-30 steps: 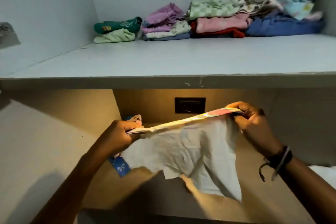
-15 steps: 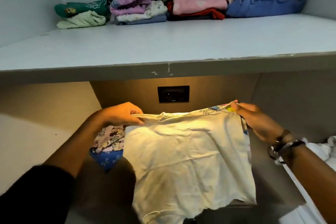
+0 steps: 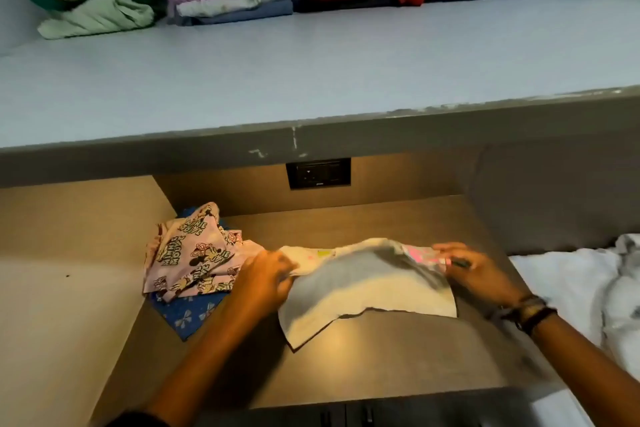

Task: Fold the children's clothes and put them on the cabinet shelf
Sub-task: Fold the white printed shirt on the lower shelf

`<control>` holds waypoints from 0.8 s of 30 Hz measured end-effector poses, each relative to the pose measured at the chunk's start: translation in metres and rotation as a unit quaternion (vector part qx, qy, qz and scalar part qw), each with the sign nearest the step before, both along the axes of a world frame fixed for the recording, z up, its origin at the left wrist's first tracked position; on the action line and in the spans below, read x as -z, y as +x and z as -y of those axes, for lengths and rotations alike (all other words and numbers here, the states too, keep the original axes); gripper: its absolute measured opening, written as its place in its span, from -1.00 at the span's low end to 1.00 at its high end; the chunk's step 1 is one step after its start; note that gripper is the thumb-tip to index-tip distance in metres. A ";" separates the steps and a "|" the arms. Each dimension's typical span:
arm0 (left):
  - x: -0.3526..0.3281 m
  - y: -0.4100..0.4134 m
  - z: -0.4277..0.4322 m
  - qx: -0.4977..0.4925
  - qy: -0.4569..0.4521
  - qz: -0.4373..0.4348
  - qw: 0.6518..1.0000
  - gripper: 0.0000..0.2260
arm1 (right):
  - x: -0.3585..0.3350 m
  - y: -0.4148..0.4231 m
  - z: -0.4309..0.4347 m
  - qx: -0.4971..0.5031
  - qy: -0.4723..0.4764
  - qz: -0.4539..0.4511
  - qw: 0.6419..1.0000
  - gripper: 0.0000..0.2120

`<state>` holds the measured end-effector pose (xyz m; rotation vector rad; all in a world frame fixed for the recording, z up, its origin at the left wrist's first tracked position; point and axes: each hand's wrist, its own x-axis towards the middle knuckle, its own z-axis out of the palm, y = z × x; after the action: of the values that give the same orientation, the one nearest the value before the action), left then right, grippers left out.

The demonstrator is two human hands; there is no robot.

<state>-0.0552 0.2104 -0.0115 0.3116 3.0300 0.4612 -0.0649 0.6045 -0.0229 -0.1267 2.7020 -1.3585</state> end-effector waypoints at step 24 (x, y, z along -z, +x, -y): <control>0.043 0.045 -0.031 0.202 -0.080 0.183 0.959 -0.47 | 0.043 -0.089 0.084 -0.104 0.381 0.090 0.914 -0.49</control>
<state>-0.0101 0.2410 -0.0548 0.7241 2.5326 0.2095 -0.1543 0.5205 -0.0662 -0.1930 2.7360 -0.1897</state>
